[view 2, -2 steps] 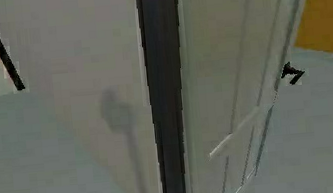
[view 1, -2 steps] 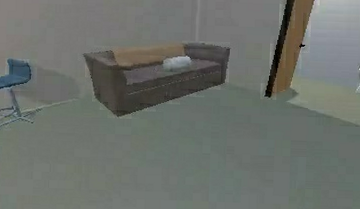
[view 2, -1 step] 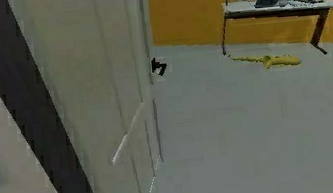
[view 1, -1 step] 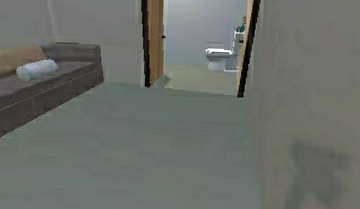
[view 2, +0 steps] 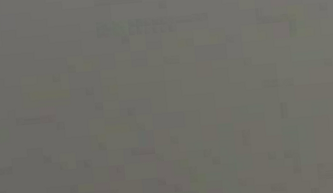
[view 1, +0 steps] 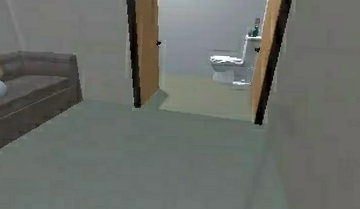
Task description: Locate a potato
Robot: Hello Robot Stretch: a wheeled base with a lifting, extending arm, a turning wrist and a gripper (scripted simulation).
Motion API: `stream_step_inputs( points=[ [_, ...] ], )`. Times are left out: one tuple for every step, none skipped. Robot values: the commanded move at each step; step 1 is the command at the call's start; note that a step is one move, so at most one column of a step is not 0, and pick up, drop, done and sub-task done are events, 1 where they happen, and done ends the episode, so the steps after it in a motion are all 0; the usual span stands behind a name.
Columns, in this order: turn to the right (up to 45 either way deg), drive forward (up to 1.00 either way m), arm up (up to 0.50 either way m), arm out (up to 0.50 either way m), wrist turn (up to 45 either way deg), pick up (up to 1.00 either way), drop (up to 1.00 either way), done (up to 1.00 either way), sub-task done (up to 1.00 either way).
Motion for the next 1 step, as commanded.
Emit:
stream_step_inputs(
  points=[
    [0.0,1.0,0.0,0.0,0.0,0.0,0.0,0.0,0.0]
  ],
)
